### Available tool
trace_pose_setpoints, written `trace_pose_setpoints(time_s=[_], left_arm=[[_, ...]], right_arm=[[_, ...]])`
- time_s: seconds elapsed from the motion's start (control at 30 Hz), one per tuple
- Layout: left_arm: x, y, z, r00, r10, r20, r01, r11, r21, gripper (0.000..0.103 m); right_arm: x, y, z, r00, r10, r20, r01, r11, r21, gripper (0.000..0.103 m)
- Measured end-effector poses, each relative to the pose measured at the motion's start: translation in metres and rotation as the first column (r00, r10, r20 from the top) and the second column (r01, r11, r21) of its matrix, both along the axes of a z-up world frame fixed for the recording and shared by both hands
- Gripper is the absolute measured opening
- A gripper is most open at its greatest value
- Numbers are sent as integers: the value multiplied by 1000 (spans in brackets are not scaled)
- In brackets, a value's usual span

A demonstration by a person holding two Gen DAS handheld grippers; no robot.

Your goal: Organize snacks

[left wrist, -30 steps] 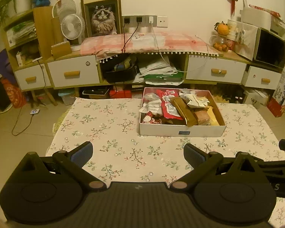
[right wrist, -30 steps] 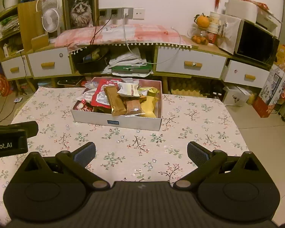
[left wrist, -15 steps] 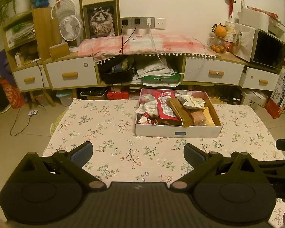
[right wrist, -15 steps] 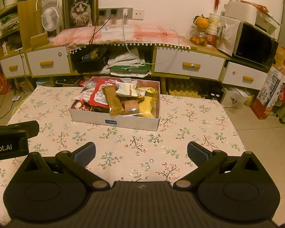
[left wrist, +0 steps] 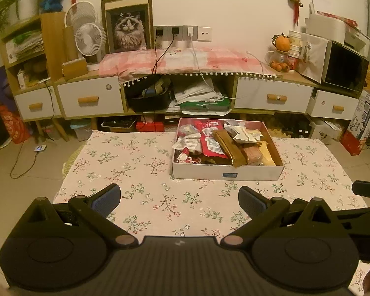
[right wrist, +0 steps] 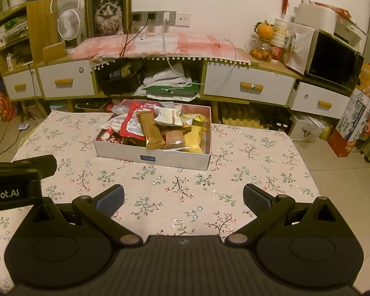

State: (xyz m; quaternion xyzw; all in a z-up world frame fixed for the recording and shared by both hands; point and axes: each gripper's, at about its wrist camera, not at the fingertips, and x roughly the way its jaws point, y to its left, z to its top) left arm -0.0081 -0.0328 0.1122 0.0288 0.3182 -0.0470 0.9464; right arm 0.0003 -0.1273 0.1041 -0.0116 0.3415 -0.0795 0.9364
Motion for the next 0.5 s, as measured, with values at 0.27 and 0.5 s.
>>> trace_pose_setpoints(time_s=[0.27, 0.5], left_arm=[[0, 0, 0, 1000, 1, -6, -1, 1000, 3, 103], [0, -1, -1, 1000, 0, -11, 0, 1000, 5, 103]], right_arm=[[-1, 1, -1, 1000, 3, -1, -3, 1000, -3, 103], [0, 1, -1, 1000, 4, -4, -4, 1000, -6, 103]])
